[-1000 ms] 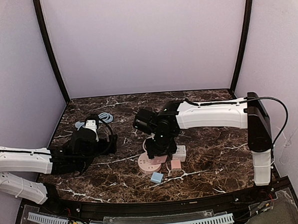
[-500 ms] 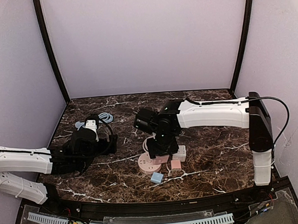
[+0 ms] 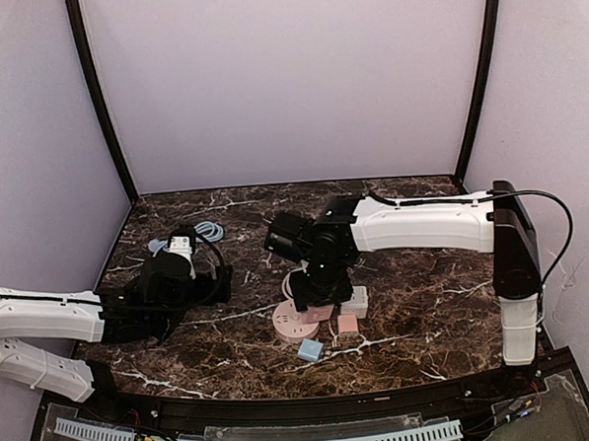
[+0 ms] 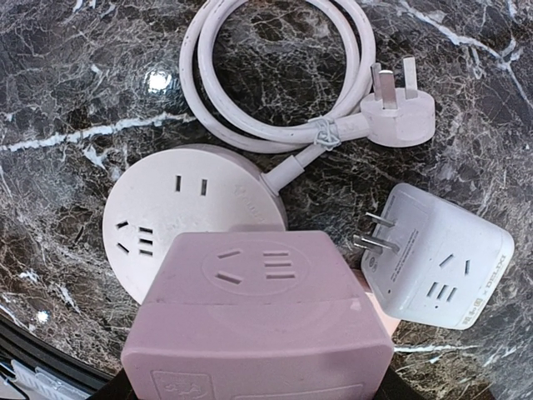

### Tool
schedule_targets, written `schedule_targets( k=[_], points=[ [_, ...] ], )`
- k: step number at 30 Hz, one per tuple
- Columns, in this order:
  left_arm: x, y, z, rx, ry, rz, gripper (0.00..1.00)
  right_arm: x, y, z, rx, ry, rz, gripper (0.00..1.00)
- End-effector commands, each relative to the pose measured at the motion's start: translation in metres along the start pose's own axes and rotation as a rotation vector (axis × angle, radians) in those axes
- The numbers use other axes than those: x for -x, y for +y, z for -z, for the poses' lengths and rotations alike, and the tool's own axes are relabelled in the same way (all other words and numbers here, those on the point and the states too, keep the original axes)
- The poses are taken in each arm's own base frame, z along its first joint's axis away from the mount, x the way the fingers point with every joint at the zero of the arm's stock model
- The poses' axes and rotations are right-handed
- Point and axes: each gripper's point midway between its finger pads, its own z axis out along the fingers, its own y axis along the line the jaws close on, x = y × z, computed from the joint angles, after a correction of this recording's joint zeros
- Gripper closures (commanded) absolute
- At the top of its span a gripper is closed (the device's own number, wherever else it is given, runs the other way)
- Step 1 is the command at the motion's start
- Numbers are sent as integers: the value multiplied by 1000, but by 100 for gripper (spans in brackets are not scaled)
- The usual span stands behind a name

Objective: Insert the plug

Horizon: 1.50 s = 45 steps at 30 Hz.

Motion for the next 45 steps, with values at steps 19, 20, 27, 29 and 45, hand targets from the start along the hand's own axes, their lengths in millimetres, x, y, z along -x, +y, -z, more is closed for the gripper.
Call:
schedule_targets(
  k=[19, 20, 27, 29, 45],
  points=[
    [-7, 6, -1, 18, 9, -16, 0, 2, 9, -12, 7, -4, 1, 100],
    [-7, 6, -1, 17, 8, -16, 0, 2, 8, -12, 5, -4, 0, 100],
    [-7, 6, -1, 17, 8, -15, 0, -2, 3, -11, -14, 11, -35, 100],
    [-8, 6, -1, 16, 10, -15, 0, -3, 0, -11, -27, 11, -53, 100],
    [-7, 6, 0, 10, 11, -6, 0, -5, -1, -25, -87, 46, -106, 100]
  ],
)
